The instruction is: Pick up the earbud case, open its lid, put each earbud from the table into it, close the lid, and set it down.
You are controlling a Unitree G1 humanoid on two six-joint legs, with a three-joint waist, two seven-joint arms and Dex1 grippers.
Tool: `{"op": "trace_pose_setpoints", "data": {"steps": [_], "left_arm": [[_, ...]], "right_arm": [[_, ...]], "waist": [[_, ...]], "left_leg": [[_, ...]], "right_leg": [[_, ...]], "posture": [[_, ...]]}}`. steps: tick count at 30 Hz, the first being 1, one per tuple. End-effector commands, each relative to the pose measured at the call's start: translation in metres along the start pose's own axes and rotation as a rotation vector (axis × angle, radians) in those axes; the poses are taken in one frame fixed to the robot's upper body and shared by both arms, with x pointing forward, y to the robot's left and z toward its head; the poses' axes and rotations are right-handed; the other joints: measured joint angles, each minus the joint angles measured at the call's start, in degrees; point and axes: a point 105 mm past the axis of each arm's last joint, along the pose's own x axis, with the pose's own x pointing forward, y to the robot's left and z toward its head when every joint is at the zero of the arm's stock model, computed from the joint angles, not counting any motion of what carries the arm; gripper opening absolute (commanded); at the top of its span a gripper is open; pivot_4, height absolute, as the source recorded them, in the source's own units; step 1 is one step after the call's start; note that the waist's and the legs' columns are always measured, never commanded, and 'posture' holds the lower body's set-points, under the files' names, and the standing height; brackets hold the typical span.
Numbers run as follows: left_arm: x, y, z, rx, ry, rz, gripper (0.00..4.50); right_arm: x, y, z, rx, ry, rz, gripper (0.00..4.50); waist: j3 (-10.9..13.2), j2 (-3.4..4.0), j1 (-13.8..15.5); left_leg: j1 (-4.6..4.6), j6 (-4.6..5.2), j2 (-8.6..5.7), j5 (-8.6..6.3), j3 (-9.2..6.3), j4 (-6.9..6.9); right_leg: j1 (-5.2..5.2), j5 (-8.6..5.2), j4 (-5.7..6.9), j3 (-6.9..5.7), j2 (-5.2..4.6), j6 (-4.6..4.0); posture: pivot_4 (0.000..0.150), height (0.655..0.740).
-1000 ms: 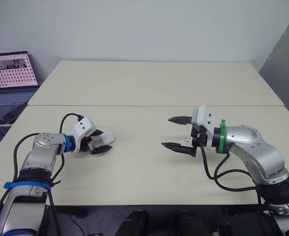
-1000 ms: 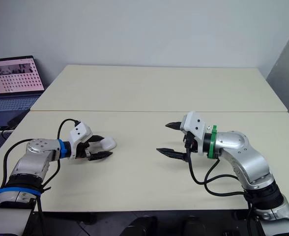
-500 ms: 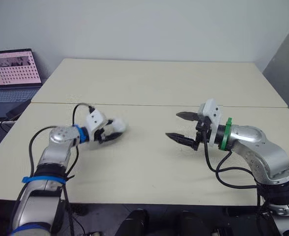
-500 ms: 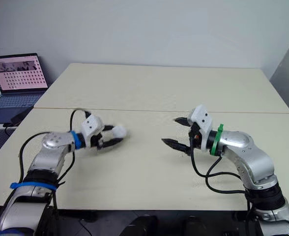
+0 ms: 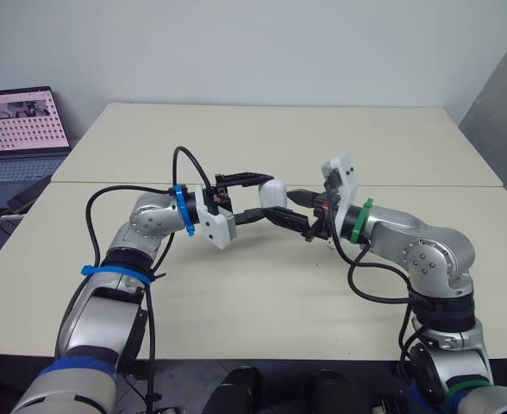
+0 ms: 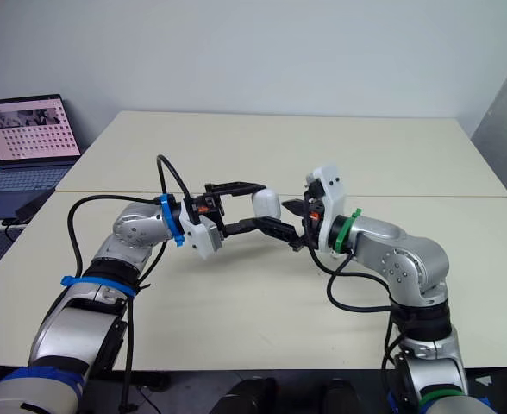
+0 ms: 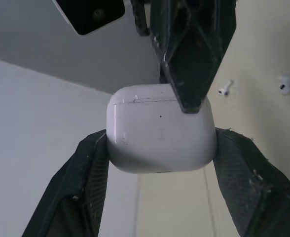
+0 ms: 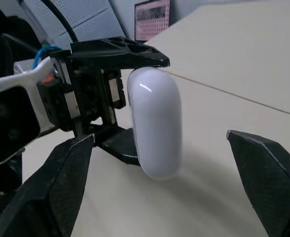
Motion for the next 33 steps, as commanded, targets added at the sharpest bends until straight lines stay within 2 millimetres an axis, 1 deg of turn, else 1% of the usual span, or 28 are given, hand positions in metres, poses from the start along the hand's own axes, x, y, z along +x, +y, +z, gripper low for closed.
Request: {"op": "trace_pose_setpoints", "data": {"steps": [1,8,10,11,12,13,19,20,22,24,26,27,28,30,33], "left_arm": [[0.001,0.009,0.002,0.038,-0.024,0.025,2.75],[0.001,0.008,0.003,0.051,-0.034,0.024,2.75],[0.001,0.008,0.004,0.053,-0.035,0.026,2.75],[0.001,0.008,0.004,0.054,-0.036,0.025,2.75],[0.001,0.008,0.004,0.055,-0.037,0.026,2.75],[0.001,0.008,0.004,0.056,-0.039,0.026,2.75],[0.003,0.006,0.005,0.056,-0.044,0.017,2.75],[0.003,0.005,0.005,0.057,-0.044,0.015,2.75],[0.004,0.005,0.004,0.053,-0.044,0.013,2.75],[0.005,0.004,0.003,0.034,-0.036,0.013,3.47],[0.005,0.002,0.001,0.013,-0.026,0.002,3.99],[0.004,0.003,-0.001,0.001,-0.016,0.001,4.30],[0.004,0.006,-0.004,-0.022,0.001,0.005,4.50],[0.002,0.009,-0.010,-0.094,0.039,-0.002,4.50],[0.001,0.010,-0.023,-0.297,0.106,-0.052,4.50]], "right_arm": [[0.000,0.005,0.011,-0.003,-0.033,0.017,4.50],[0.005,0.004,0.010,0.012,-0.034,0.007,4.50],[0.006,0.004,0.011,0.020,-0.039,0.011,4.15],[0.006,0.004,0.012,0.023,-0.041,0.012,3.95],[0.007,0.004,0.012,0.025,-0.042,0.013,3.56],[0.007,0.004,0.012,0.024,-0.040,0.016,3.30],[0.006,0.004,0.014,0.018,-0.045,0.016,1.14],[0.006,0.004,0.014,0.016,-0.046,0.018,0.89],[0.006,0.004,0.014,0.015,-0.047,0.019,0.88],[0.004,0.003,0.014,0.017,-0.050,0.016,0.88],[0.002,-0.001,0.015,0.018,-0.052,-0.001,0.87],[0.000,-0.005,0.014,0.020,-0.052,-0.021,0.87],[-0.003,-0.012,0.014,0.020,-0.053,-0.047,0.87],[-0.009,-0.025,0.013,0.009,-0.051,-0.101,0.87],[-0.017,-0.045,0.006,-0.082,-0.014,-0.195,0.87]], "waist": [[0.0,0.00,-0.2],[0.0,0.00,-0.8],[0.0,0.00,-0.9],[0.0,0.00,-0.9],[0.0,0.00,-0.9],[0.0,0.00,-0.9],[0.0,0.00,-0.9],[0.0,0.00,-0.9],[0.0,0.00,-0.9],[0.0,0.00,-0.9],[0.0,0.00,-0.9],[0.0,0.00,-0.9],[0.0,0.00,-0.9],[0.0,0.00,-0.9],[0.0,0.00,-0.9]], "left_leg": [[0.00,0.00,-0.01,0.00,0.00,0.00],[0.00,0.01,0.00,0.00,0.00,0.00],[0.00,0.01,-0.01,0.00,0.01,-0.01],[0.00,0.01,-0.01,0.00,0.01,0.00],[0.00,0.01,0.00,0.00,0.01,0.00],[0.00,0.01,-0.01,0.00,0.01,0.00],[0.00,0.01,-0.01,0.00,0.01,-0.01],[0.00,0.01,-0.01,0.00,0.01,-0.01],[0.00,0.01,-0.01,0.00,0.02,0.00],[0.00,0.01,-0.01,0.00,0.02,-0.01],[0.00,0.01,-0.01,0.00,0.02,0.00],[0.00,0.01,-0.01,0.00,0.02,0.00],[0.00,0.01,-0.01,0.00,0.03,0.00],[0.00,0.01,-0.01,0.00,0.03,0.01],[-0.01,0.01,-0.01,0.00,0.03,0.01]], "right_leg": [[0.00,0.01,0.00,0.01,0.00,0.02],[-0.01,0.04,0.03,0.01,0.07,0.07],[-0.02,0.04,0.04,0.02,0.07,0.07],[-0.02,0.04,0.04,0.02,0.07,0.07],[-0.02,0.04,0.04,0.02,0.07,0.07],[-0.02,0.04,0.04,0.03,0.07,0.08],[-0.04,0.05,0.04,0.03,0.12,0.08],[-0.04,0.05,0.04,0.03,0.12,0.08],[-0.05,0.05,0.04,0.04,0.14,0.09],[-0.05,0.05,0.04,0.04,0.13,0.09],[-0.05,0.05,0.04,0.04,0.13,0.09],[-0.05,0.05,0.04,0.05,0.13,0.09],[-0.05,0.06,0.04,0.05,0.13,0.10],[-0.05,0.06,0.04,0.05,0.14,0.10],[-0.07,0.05,0.04,0.04,0.22,0.11]], "posture": [[0.150,0.7400],[0.150,0.7400],[0.150,0.7400],[0.150,0.7400],[0.150,0.7400],[0.150,0.7400],[0.150,0.7400],[0.150,0.7400],[0.150,0.7400],[0.150,0.7400],[0.150,0.7400],[0.150,0.7400],[0.150,0.7400],[0.150,0.7400],[0.150,0.7400]]}}
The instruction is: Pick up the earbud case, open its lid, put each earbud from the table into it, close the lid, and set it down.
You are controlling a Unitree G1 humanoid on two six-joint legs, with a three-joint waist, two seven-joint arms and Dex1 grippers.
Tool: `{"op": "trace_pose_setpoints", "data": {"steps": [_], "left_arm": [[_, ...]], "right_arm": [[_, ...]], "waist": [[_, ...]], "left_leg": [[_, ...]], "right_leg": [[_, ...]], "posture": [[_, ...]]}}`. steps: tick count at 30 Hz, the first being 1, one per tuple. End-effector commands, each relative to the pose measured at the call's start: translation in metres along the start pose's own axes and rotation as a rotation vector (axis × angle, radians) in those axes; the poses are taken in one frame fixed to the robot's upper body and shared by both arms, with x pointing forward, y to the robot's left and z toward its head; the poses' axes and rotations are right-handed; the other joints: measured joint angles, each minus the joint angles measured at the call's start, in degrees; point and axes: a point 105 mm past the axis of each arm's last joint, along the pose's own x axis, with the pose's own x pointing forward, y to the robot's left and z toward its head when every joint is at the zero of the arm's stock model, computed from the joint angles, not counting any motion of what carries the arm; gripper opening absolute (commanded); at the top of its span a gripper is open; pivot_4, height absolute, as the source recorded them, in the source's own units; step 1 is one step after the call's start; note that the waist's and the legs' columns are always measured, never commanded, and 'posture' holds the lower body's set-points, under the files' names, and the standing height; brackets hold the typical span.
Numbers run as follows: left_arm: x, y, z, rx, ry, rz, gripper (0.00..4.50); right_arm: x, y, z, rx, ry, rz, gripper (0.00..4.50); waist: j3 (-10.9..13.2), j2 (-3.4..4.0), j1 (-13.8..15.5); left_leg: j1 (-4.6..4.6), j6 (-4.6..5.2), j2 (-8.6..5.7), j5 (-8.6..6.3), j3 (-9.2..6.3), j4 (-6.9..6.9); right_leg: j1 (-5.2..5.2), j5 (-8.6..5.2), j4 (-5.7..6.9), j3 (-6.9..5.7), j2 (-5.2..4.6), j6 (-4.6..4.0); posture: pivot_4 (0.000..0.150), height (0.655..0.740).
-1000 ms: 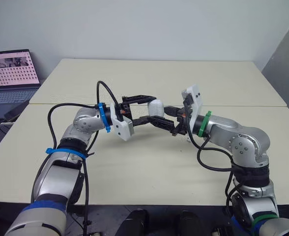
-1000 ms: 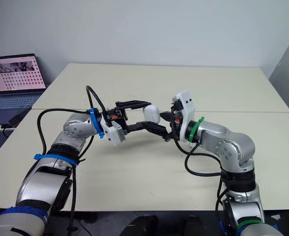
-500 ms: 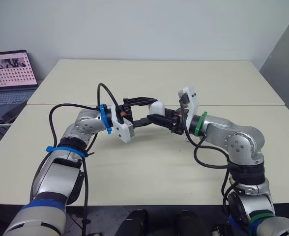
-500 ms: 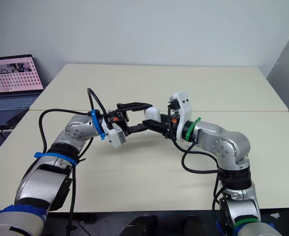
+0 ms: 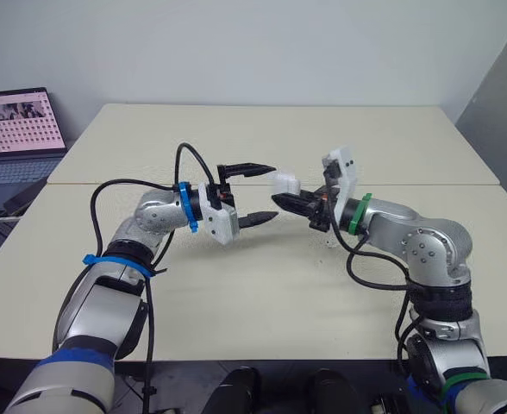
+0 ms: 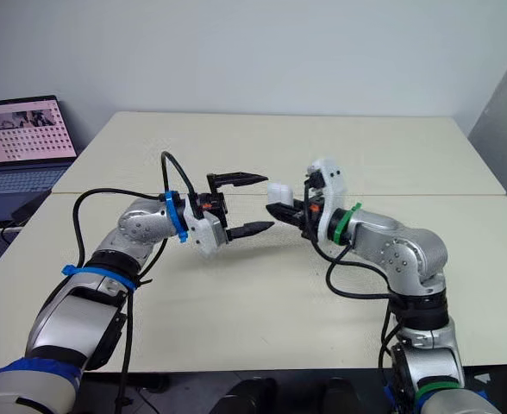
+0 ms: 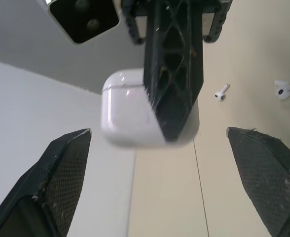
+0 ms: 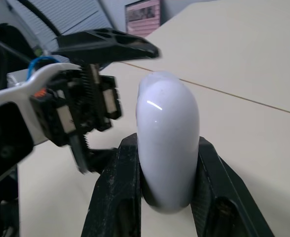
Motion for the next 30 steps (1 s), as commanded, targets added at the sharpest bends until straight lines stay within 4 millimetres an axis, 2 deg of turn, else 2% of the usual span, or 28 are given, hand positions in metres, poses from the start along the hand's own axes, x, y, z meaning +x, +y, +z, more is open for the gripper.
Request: {"op": "trace_pose_setpoints", "data": {"steps": [1,4,7,11,21,30], "left_arm": [[-0.002,0.013,-0.007,-0.218,0.052,-0.039,4.50],[0.000,0.011,-0.006,-0.380,0.069,-0.127,4.50],[0.001,-0.002,-0.004,-0.416,0.089,-0.235,3.94],[0.009,-0.006,-0.003,-0.427,0.116,-0.283,2.73],[0.029,-0.007,0.004,-0.376,0.106,-0.334,2.73],[0.042,-0.008,0.008,-0.350,0.090,-0.374,2.73]], "right_arm": [[-0.008,-0.022,0.000,-0.177,0.005,-0.104,0.87],[-0.011,-0.035,-0.017,-0.466,0.123,-0.129,0.87],[-0.006,-0.029,-0.024,-0.664,0.193,-0.068,0.87],[0.000,-0.018,-0.027,-0.839,0.251,0.016,0.87],[0.010,-0.002,-0.026,-0.992,0.331,0.103,0.87],[0.013,0.002,-0.020,-1.013,0.356,0.093,0.87]], "waist": [[0.0,0.00,0.0],[0.0,0.00,-0.5],[0.0,0.00,-1.1],[0.0,-0.01,-1.6],[0.0,-0.03,-0.8],[0.0,-0.03,-0.6]], "left_leg": [[0.00,0.00,0.00,0.00,0.00,0.00],[-0.01,0.02,-0.02,-0.01,0.07,0.00],[0.00,0.01,0.00,0.00,0.10,-0.03],[0.00,-0.01,0.04,0.01,0.09,-0.04],[0.00,-0.01,0.01,0.00,0.07,0.04],[-0.01,-0.01,0.01,0.00,0.08,0.04]], "right_leg": [[-0.02,0.00,0.00,0.00,0.02,0.00],[-0.01,-0.03,-0.01,0.03,0.06,0.05],[-0.03,-0.03,0.00,0.06,0.05,0.05],[-0.04,-0.02,0.00,0.17,-0.03,0.04],[-0.01,-0.02,-0.04,0.19,-0.03,0.03],[-0.02,-0.01,-0.02,0.22,-0.06,0.03]], "posture": [[0.150,0.7400],[0.150,0.7400],[0.150,0.7400],[0.150,0.7400],[0.150,0.7400],[0.150,0.7400]]}}
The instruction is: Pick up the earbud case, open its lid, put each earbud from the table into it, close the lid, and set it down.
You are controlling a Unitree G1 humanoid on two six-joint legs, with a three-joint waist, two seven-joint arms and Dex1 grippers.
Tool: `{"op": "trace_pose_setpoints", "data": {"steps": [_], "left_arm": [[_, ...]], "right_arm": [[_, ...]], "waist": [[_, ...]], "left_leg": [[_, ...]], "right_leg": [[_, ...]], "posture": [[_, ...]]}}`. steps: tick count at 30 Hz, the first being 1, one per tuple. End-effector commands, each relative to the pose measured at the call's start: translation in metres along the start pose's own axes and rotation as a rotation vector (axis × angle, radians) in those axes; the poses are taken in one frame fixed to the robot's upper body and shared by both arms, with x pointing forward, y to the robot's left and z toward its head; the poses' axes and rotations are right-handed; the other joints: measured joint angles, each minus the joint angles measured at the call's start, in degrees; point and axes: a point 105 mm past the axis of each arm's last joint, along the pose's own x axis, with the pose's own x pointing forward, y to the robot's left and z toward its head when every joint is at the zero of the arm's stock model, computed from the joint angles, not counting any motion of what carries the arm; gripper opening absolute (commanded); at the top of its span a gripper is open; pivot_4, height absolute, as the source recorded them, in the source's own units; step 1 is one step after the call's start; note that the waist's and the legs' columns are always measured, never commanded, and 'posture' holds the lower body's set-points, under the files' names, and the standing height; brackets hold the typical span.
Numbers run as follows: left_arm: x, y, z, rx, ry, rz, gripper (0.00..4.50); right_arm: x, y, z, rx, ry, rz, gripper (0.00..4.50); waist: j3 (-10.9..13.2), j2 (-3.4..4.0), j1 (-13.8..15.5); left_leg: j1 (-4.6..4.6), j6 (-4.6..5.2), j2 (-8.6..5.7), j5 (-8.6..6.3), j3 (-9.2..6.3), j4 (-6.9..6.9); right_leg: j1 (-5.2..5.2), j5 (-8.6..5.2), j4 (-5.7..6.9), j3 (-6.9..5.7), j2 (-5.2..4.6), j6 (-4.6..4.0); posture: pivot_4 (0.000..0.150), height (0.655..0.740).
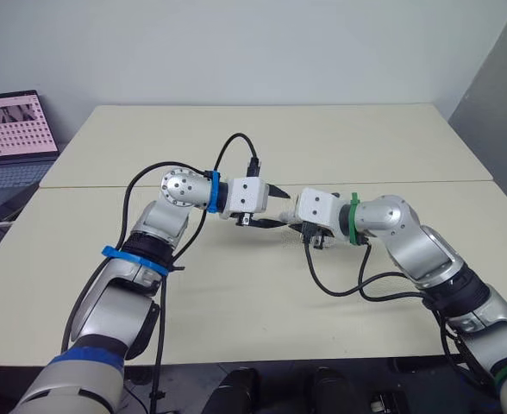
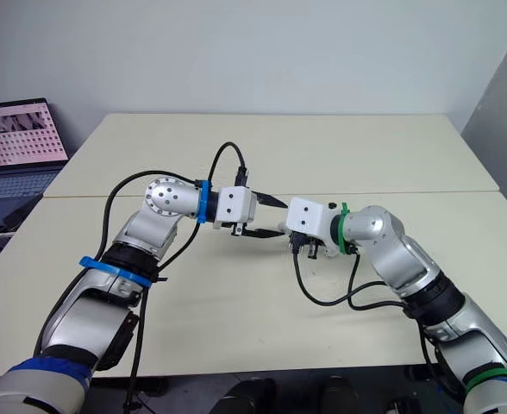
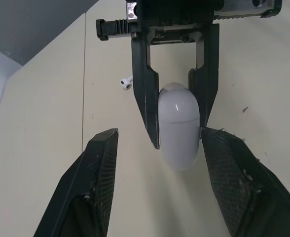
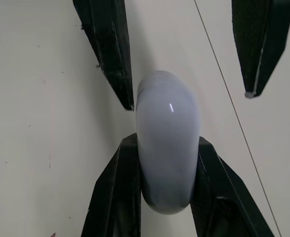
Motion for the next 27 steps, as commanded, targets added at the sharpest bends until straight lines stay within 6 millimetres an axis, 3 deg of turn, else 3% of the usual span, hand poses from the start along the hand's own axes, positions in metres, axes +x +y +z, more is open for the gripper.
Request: {"op": "trace_pose_setpoints", "data": {"steps": [1,5,8,11,13,19,23,27], "left_arm": [[0.002,0.009,0.010,0.053,-0.005,-0.004,2.73],[0.004,0.006,0.006,0.065,0.021,-0.022,2.73],[0.004,0.004,0.001,0.057,0.041,-0.031,2.14],[0.004,0.003,-0.002,0.044,0.056,-0.045,1.13],[0.004,0.004,-0.001,0.043,0.051,-0.042,0.73],[0.007,0.008,0.003,-0.009,0.014,-0.018,0.73],[0.002,0.007,0.000,-0.134,-0.014,-0.011,0.73],[-0.010,0.010,-0.007,-0.448,-0.093,0.036,0.73]], "right_arm": [[-0.006,-0.009,0.019,-0.051,-0.038,-0.033,0.87],[-0.007,-0.010,0.022,-0.052,-0.039,-0.041,0.87],[-0.007,-0.010,0.022,-0.051,-0.037,-0.041,0.87],[-0.008,-0.011,0.020,-0.052,-0.030,-0.045,0.87],[-0.008,-0.011,0.020,-0.053,-0.028,-0.046,0.87],[-0.009,-0.014,0.025,-0.045,-0.050,-0.062,0.87],[-0.017,-0.020,0.026,0.013,-0.093,-0.097,2.15],[-0.040,-0.026,0.030,0.107,-0.170,-0.161,3.63]], "waist": [[0.0,0.00,0.0],[0.0,0.00,0.0],[0.0,0.00,0.0],[0.0,0.00,0.0],[0.0,0.00,0.0],[0.0,0.00,0.0],[0.0,0.00,0.0],[0.0,0.00,0.0]], "left_leg": [[0.00,0.00,0.00,0.00,0.00,0.00],[0.00,0.00,0.00,0.00,0.00,0.00],[0.00,-0.01,0.00,0.00,0.00,0.01],[0.00,-0.01,0.00,0.00,0.00,0.01],[0.00,0.00,0.00,0.00,0.00,0.02],[0.00,-0.01,0.00,0.00,0.00,0.02],[0.00,0.00,0.00,0.00,0.00,0.03],[-0.02,0.00,0.00,0.00,-0.02,0.04]], "right_leg": [[0.00,0.00,0.00,0.00,0.00,0.00],[-0.01,0.00,0.00,0.01,0.00,0.00],[-0.01,0.01,0.01,0.00,0.00,0.00],[0.00,0.01,0.01,0.00,0.00,0.00],[-0.01,0.01,0.01,0.00,0.00,0.00],[-0.01,0.01,0.01,0.01,0.00,0.00],[-0.01,0.01,0.02,0.00,0.00,0.00],[-0.01,0.01,0.02,-0.01,0.02,0.01]], "posture": [[0.150,0.7400],[0.150,0.7400],[0.150,0.7400],[0.150,0.7400],[0.150,0.7400],[0.150,0.7400],[0.150,0.7400],[0.150,0.7400]]}}
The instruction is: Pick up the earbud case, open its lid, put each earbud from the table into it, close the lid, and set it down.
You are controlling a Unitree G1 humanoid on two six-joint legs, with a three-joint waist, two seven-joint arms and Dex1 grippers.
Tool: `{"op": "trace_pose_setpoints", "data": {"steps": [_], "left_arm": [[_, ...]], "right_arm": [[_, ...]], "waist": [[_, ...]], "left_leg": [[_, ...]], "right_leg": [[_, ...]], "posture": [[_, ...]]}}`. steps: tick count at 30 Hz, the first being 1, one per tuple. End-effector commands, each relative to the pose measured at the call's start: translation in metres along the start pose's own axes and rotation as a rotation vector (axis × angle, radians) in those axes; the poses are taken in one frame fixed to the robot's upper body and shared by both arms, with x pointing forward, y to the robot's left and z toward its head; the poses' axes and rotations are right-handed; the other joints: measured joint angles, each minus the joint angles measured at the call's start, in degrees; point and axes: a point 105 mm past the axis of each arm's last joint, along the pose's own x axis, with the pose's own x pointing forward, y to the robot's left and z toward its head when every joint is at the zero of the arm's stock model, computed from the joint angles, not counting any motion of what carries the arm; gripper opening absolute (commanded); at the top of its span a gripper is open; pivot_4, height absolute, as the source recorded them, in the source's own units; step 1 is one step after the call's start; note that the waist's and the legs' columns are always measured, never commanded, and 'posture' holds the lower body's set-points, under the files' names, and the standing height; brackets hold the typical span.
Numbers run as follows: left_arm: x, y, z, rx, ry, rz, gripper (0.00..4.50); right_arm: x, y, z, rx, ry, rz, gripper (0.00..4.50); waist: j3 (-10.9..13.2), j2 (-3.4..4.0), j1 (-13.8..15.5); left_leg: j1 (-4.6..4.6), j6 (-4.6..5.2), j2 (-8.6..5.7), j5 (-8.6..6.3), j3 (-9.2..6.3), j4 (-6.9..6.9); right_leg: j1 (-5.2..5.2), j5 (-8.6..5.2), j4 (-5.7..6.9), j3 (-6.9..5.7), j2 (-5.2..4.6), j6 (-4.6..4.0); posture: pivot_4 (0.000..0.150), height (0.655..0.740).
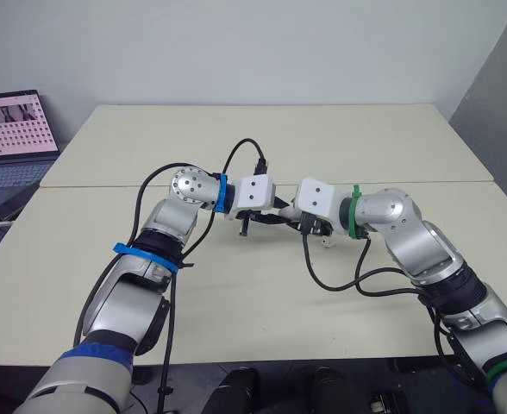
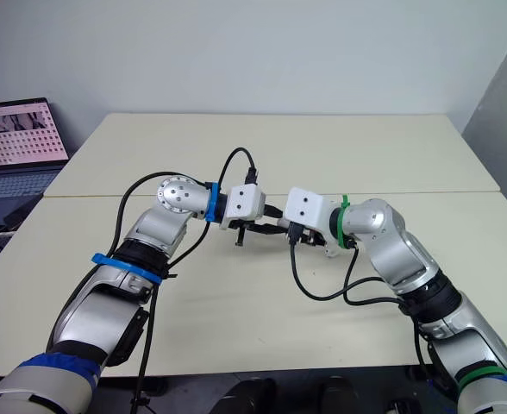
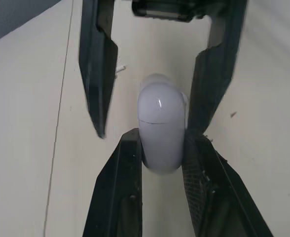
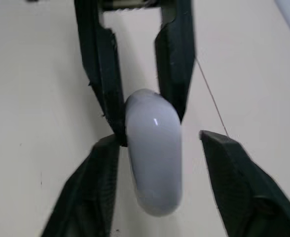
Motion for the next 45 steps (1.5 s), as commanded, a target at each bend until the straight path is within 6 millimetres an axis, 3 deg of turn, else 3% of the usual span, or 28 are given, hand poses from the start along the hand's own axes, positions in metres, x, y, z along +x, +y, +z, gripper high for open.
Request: {"op": "trace_pose_setpoints", "data": {"steps": [1,2,3,11,15,22,28,34,45], "left_arm": [[-0.016,0.009,0.006,-0.230,-0.105,0.055,0.73],[-0.018,0.009,0.006,-0.284,-0.125,0.058,0.73],[-0.021,0.008,0.007,-0.338,-0.151,0.062,0.73],[-0.024,-0.004,0.021,-0.467,-0.226,0.029,0.73],[-0.021,-0.010,0.025,-0.474,-0.230,0.006,0.73],[-0.020,-0.017,0.018,-0.483,-0.209,0.005,0.73],[-0.020,-0.013,0.016,-0.485,-0.218,0.047,0.73],[-0.025,-0.013,0.010,-0.508,-0.221,0.101,0.73],[-0.021,-0.023,0.017,-0.507,-0.234,0.072,0.73]], "right_arm": [[-0.026,-0.013,0.020,0.009,-0.098,-0.099,4.01],[-0.029,-0.014,0.020,0.019,-0.102,-0.117,4.42],[-0.032,-0.015,0.020,0.027,-0.107,-0.142,4.47],[-0.034,-0.015,0.022,0.091,-0.136,-0.199,4.47],[-0.033,-0.026,0.022,0.115,-0.143,-0.235,4.47],[-0.047,-0.043,0.023,0.221,-0.191,-0.277,4.47],[-0.051,-0.037,0.023,0.314,-0.217,-0.228,4.47],[-0.060,-0.022,0.009,0.353,-0.182,-0.149,4.47],[-0.030,-0.010,0.017,0.295,-0.179,-0.090,4.47]], "waist": [[0.0,0.00,0.0],[0.0,0.00,0.0],[0.0,0.00,-0.1],[0.0,0.00,0.0],[0.0,0.00,0.0],[0.0,0.00,0.4],[0.0,0.00,0.5],[0.0,0.00,0.5],[0.0,0.00,0.5]], "left_leg": [[0.00,0.00,0.00,0.00,0.00,0.01],[0.00,0.00,0.00,0.00,0.00,0.01],[0.00,0.00,0.00,0.00,0.00,0.01],[0.00,-0.01,0.01,0.01,-0.01,0.02],[0.00,-0.01,0.01,0.01,0.00,0.02],[0.00,-0.02,0.01,0.01,0.02,0.03],[0.00,0.00,0.01,0.00,0.02,0.02],[0.00,0.00,0.00,0.00,0.04,0.02],[0.00,0.01,0.03,0.00,0.09,0.02]], "right_leg": [[0.00,0.00,0.01,0.00,0.02,0.00],[-0.01,0.00,0.01,-0.01,0.03,0.01],[-0.01,0.00,0.01,0.00,0.03,0.01],[0.01,0.01,0.03,0.03,-0.04,-0.01],[0.01,0.01,0.02,0.04,-0.07,-0.02],[0.02,0.02,0.01,0.06,-0.08,-0.04],[0.01,0.03,0.00,0.07,-0.08,-0.05],[0.03,0.03,-0.04,0.08,-0.10,-0.05],[0.01,0.03,-0.04,0.12,-0.10,-0.05]], "posture": [[0.150,0.7400],[0.150,0.7400],[0.150,0.7400],[0.150,0.7400],[0.150,0.7400],[0.150,0.7400],[0.150,0.7400],[0.150,0.7400],[0.150,0.7400]]}}
